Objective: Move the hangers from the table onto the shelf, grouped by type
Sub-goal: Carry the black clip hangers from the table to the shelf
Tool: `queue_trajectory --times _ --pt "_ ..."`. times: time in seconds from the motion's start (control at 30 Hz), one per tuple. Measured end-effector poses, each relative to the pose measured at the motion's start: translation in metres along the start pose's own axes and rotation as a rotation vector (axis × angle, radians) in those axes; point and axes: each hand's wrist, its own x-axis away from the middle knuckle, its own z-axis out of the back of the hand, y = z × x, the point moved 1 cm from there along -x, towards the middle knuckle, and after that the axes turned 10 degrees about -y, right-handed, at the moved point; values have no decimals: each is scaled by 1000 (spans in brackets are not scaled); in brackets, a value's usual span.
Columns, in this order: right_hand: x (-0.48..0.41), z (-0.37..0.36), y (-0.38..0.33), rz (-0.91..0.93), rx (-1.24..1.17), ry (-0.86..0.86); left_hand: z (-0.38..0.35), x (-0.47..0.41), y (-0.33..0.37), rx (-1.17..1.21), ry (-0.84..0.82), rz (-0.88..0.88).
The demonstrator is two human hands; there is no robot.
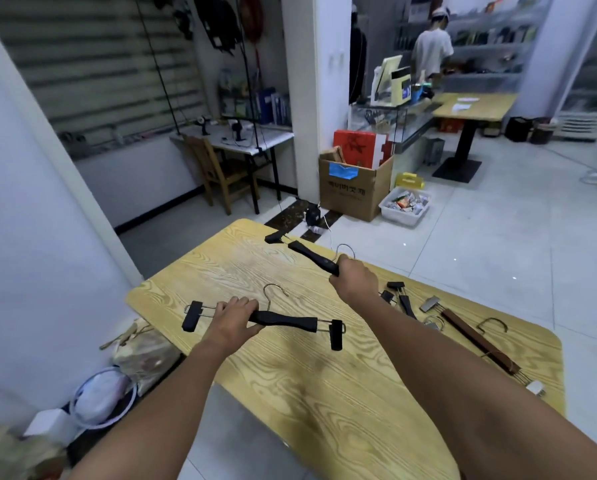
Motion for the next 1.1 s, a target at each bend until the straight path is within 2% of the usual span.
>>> queue_trajectory --times 0.2,0.6,1.1 --pt "30 7 -37 95 38 -15 19 41 -12 -6 80 65" --pt "69 2 -134 266 -6 -1 48 132 -71 10 106 236" --pt "107 -14 -251 632 -27 -128 59 266 -108 28 141 676"
